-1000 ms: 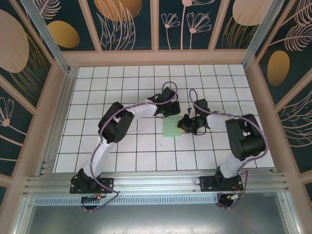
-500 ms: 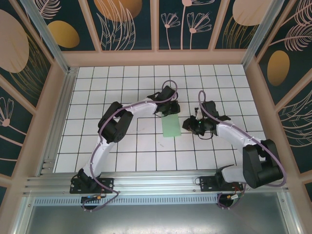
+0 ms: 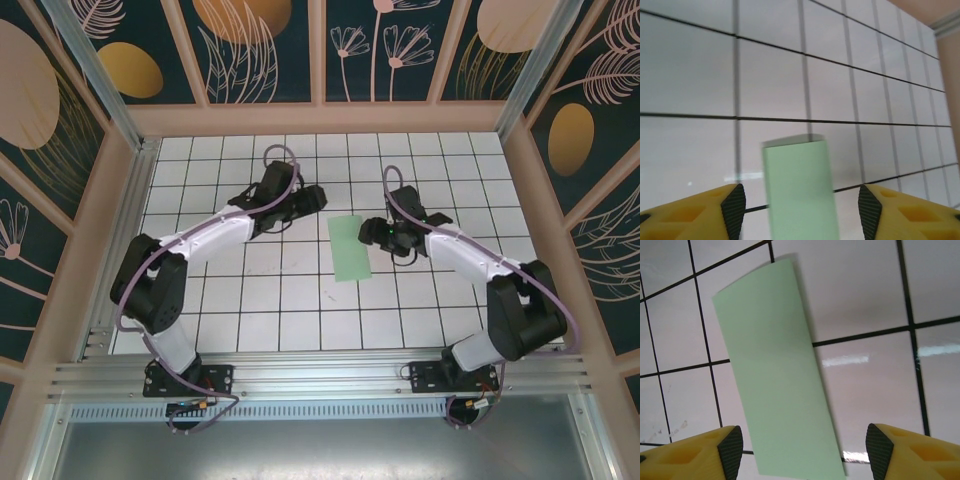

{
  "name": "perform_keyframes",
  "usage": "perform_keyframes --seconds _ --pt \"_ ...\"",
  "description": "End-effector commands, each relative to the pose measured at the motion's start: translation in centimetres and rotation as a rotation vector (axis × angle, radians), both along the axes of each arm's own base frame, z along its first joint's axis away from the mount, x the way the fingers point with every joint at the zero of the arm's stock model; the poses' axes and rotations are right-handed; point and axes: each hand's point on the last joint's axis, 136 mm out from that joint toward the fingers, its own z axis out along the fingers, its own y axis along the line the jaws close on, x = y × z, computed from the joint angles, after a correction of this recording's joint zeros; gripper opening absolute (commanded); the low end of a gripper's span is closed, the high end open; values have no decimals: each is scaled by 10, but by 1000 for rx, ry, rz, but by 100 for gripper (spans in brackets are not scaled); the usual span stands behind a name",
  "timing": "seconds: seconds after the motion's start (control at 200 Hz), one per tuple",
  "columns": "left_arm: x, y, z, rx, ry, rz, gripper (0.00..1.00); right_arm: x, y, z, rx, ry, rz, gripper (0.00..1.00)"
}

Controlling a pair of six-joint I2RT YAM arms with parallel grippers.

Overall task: Fold a paper plane with a square sheet of paper (pick it up from the middle)
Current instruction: Fold the square sheet of paper in half at the center of the table, then move the paper to the center of the table.

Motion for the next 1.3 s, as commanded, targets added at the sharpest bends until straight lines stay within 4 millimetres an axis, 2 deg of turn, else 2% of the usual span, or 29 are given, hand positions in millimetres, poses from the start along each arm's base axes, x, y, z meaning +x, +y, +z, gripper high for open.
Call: perform_keyframes --seconds 0.0,0.08,0.11,0.205,0.38,0.555,0.585,0.796,0.931,1.031,1.161,1.226,1.296 --pt "-17 23 -19 17 22 41 71 6 11 -16 -100 24 35 71" --pt "-28 36 -29 16 39 62 76 12 20 -28 -138 51 53 71" --pt "-36 43 -41 26 63 73 77 16 20 -32 -154 56 49 72" --pt "-47 53 -52 8 86 95 80 22 31 -44 -198 76 74 72" --pt "-58 59 -56 -22 93 108 85 33 41 -63 -260 122 98 70" --pt "-64 68 -53 -17 81 124 88 25 56 -75 -270 169 127 62" --pt "-64 69 -53 -17 80 130 89 24 60 -75 -269 170 128 61" --pt "-68 81 -51 -27 72 158 89 5 122 -67 -123 195 211 61" --pt "-72 86 -51 -41 78 167 90 8 147 -61 -31 212 163 60" --pt "-76 87 -50 -52 81 167 90 18 154 -46 39 185 99 60" --pt "-82 86 -46 -88 85 165 89 26 145 -29 57 134 72 60" --pt "-85 86 -47 -110 87 162 89 24 139 -28 56 132 88 58" --pt "-88 82 -47 -137 94 152 88 20 136 -31 57 142 119 51"
